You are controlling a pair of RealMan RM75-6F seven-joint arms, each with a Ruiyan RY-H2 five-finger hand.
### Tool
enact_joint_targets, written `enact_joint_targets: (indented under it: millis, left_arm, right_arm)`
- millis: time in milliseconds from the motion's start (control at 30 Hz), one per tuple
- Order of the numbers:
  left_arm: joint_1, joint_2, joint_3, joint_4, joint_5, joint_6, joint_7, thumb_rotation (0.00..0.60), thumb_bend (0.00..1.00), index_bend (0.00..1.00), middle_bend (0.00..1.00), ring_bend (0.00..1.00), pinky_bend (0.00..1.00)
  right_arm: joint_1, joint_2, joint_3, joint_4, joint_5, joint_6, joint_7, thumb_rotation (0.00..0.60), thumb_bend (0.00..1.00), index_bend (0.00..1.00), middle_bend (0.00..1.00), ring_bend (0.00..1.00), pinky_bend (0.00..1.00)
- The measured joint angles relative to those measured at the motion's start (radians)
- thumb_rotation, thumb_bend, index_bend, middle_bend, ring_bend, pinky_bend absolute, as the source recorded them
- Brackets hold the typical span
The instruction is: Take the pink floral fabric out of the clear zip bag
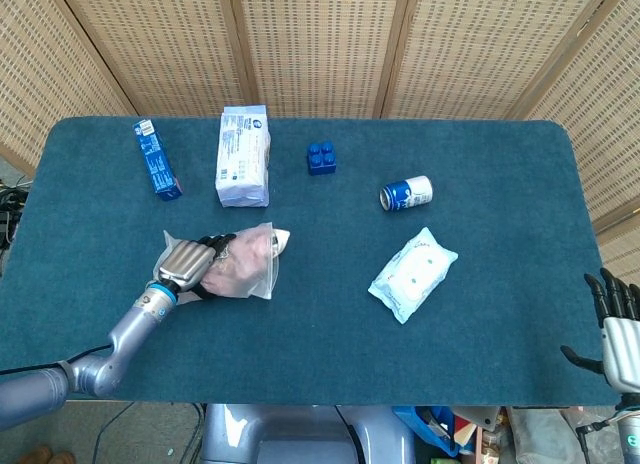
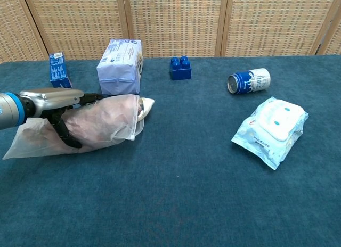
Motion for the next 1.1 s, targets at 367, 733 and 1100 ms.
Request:
enact_joint_targets:
  millis: [367, 733, 1100]
  left_arm:
    - [0.033, -0.084, -0.006, 0.113, 0.162, 0.151, -0.254, 0.6, 0.36, 0.55, 0.56, 0.5, 0.61]
    - [0.035, -0.194, 0.002, 0.324, 0.439, 0.474, -0.632, 0.6, 0.36, 0.56, 0.56, 0.5, 0.61]
    - [-0.083, -0.294, 0.009, 0.471, 0.563, 0.546, -0.701, 0.6, 0.36, 0.56, 0.56, 0.5, 0.61]
  right_arm:
    - [0.007, -0.012, -0.007, -0.003, -0.006, -0.009, -0.017, 0.6, 0.0, 0.0, 0.0, 0.0, 0.0]
    - [0.09, 0.095, 0.033, -0.063, -0.036, -0.109, 0.121, 0.6, 0.0, 0.04, 0.0, 0.0, 0.0]
    - [0.257, 0.268, 0.099, -0.134, -0.075, -0.338, 0.51, 0.6, 0.0, 0.22, 0.0, 0.0, 0.0]
